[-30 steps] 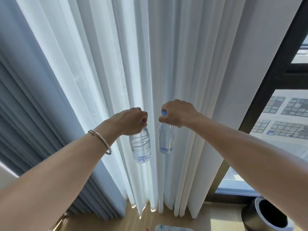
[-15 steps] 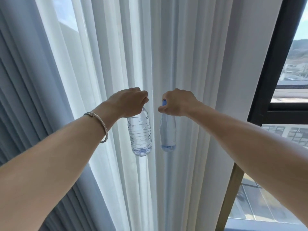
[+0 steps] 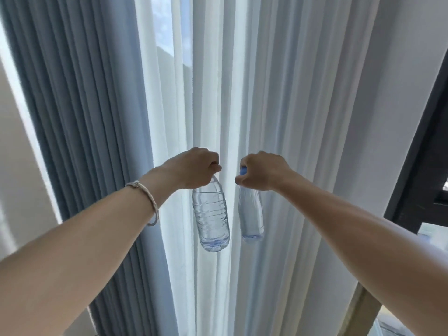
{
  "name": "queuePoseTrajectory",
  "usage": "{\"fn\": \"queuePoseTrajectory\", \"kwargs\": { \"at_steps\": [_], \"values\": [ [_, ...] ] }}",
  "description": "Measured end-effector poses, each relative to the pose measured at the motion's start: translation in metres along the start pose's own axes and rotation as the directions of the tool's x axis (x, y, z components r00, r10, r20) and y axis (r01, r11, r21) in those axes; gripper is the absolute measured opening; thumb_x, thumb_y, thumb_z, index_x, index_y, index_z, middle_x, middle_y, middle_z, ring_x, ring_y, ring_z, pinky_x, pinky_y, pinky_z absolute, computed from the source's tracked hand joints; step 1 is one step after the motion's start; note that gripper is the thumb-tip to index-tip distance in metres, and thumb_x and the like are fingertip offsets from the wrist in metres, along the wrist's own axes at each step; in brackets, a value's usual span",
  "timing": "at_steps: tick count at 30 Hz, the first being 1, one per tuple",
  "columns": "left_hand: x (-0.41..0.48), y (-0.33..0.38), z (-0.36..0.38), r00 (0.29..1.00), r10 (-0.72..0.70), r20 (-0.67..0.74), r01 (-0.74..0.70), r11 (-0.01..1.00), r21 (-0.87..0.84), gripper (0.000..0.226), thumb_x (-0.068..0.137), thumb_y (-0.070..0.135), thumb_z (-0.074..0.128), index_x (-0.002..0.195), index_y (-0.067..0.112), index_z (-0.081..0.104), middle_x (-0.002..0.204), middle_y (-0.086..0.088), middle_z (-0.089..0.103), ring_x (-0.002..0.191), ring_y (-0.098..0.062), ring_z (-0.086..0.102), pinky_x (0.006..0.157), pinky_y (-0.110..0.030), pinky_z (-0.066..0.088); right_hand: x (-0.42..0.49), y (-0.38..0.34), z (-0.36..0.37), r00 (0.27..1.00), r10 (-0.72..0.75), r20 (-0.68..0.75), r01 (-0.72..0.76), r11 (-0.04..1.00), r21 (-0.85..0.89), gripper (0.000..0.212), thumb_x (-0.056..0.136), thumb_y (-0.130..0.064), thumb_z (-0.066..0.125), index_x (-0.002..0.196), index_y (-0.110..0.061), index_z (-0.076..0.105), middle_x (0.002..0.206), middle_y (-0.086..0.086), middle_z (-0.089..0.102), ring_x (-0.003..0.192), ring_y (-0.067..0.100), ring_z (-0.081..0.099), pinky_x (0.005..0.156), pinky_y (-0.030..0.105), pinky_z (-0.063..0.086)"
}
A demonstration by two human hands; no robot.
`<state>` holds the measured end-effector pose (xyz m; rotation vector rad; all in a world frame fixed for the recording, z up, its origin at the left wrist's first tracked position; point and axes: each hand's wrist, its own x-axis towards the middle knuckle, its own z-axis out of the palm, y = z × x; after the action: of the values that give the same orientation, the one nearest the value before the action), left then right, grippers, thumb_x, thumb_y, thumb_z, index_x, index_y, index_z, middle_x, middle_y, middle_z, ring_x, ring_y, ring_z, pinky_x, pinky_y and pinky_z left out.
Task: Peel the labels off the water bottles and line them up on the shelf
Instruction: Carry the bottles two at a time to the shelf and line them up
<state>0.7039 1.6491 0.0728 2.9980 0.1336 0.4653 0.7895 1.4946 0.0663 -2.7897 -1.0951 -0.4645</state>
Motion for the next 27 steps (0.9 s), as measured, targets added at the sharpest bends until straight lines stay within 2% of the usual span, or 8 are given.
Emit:
{"fn": "queuePoseTrajectory", "kwargs": {
  "at_steps": [4, 7, 10, 13, 16, 19, 24, 27],
  "values": [
    [-0.041, -0.021, -0.015, 0.992, -0.122, 0.034, 0.119, 0.990, 0.081, 0.025, 0.101, 0.030, 0.038, 0.100, 0.016, 0.059, 0.096, 0.002, 0.052, 0.086, -0.019, 0.054, 0.071, -0.031, 0.043, 0.002, -0.046, 0.006, 0.993, -0.113, 0.017, 0.112, 0.991, 0.071, 0.014, 0.083, -0.042, 0.057, 0.087, -0.028, 0.056, 0.088, -0.005, 0.058, 0.083, 0.019, 0.058, 0.068, 0.028, 0.039],
    [-0.079, -0.044, -0.036, 0.981, -0.190, 0.028, 0.184, 0.973, 0.139, 0.027, 0.101, 0.032, 0.038, 0.105, 0.018, 0.060, 0.100, 0.004, 0.052, 0.091, -0.019, 0.055, 0.081, -0.036, 0.048, 0.003, -0.089, 0.002, 0.981, -0.194, 0.010, 0.192, 0.976, 0.107, 0.018, 0.083, -0.040, 0.056, 0.093, -0.026, 0.062, 0.090, -0.003, 0.057, 0.083, 0.020, 0.055, 0.068, 0.028, 0.036],
    [-0.125, -0.074, -0.059, 0.961, -0.275, 0.014, 0.270, 0.953, 0.140, 0.023, 0.101, 0.032, 0.040, 0.097, 0.019, 0.059, 0.100, 0.004, 0.050, 0.093, -0.020, 0.055, 0.084, -0.037, 0.047, 0.002, -0.140, -0.010, 0.959, -0.282, -0.007, 0.282, 0.955, 0.097, 0.024, 0.083, -0.037, 0.055, 0.097, -0.022, 0.067, 0.093, -0.001, 0.062, 0.085, 0.022, 0.059, 0.067, 0.028, 0.038],
    [-0.182, -0.110, -0.082, 0.936, -0.351, -0.030, 0.351, 0.924, 0.153, 0.021, 0.099, 0.032, 0.043, 0.085, 0.022, 0.054, 0.095, 0.004, 0.051, 0.093, -0.021, 0.055, 0.083, -0.037, 0.045, 0.002, -0.202, -0.022, 0.933, -0.357, -0.033, 0.359, 0.931, 0.063, 0.020, 0.080, -0.037, 0.055, 0.084, -0.021, 0.066, 0.081, -0.002, 0.061, 0.080, 0.023, 0.060, 0.059, 0.026, 0.036],
    [-0.250, -0.151, -0.111, 0.895, -0.442, -0.060, 0.446, 0.878, 0.172, 0.024, 0.098, 0.031, 0.044, 0.078, 0.021, 0.051, 0.084, 0.003, 0.052, 0.077, -0.018, 0.053, 0.067, -0.033, 0.041, -0.005, -0.280, -0.031, 0.903, -0.428, -0.045, 0.430, 0.902, 0.037, 0.024, 0.079, -0.038, 0.055, 0.065, -0.019, 0.056, 0.066, -0.004, 0.054, 0.071, 0.022, 0.057, 0.054, 0.023, 0.035],
    [-0.321, -0.193, -0.140, 0.853, -0.519, -0.053, 0.518, 0.831, 0.204, 0.026, 0.096, 0.023, 0.041, 0.072, 0.016, 0.046, 0.078, -0.001, 0.051, 0.064, -0.018, 0.042, 0.060, -0.031, 0.035, -0.021, -0.368, -0.036, 0.876, -0.481, -0.036, 0.482, 0.874, 0.057, 0.025, 0.081, -0.039, 0.055, 0.077, -0.015, 0.063, 0.063, -0.003, 0.056, 0.060, 0.018, 0.056, 0.053, 0.022, 0.038],
    [-0.436, -0.257, -0.191, 0.776, -0.629, -0.046, 0.617, 0.741, 0.266, 0.022, 0.097, 0.028, 0.044, 0.078, 0.021, 0.053, 0.095, 0.000, 0.057, 0.084, -0.023, 0.057, 0.078, -0.037, 0.048, -0.052, -0.514, -0.038, 0.809, -0.587, 0.004, 0.578, 0.797, 0.173, 0.026, 0.082, -0.036, 0.054, 0.090, -0.014, 0.065, 0.063, 0.001, 0.069, 0.064, 0.016, 0.067, 0.064, 0.024, 0.051],
    [-0.503, -0.293, -0.214, 0.720, -0.690, -0.072, 0.675, 0.672, 0.305, 0.022, 0.097, 0.028, 0.045, 0.076, 0.024, 0.052, 0.091, 0.004, 0.053, 0.082, -0.019, 0.054, 0.073, -0.032, 0.044, -0.070, -0.596, -0.041, 0.756, -0.655, -0.004, 0.637, 0.734, 0.236, 0.025, 0.081, -0.034, 0.054, 0.090, -0.014, 0.065, 0.072, 0.004, 0.074, 0.063, 0.016, 0.069, 0.068, 0.025, 0.053]
  ]
}}
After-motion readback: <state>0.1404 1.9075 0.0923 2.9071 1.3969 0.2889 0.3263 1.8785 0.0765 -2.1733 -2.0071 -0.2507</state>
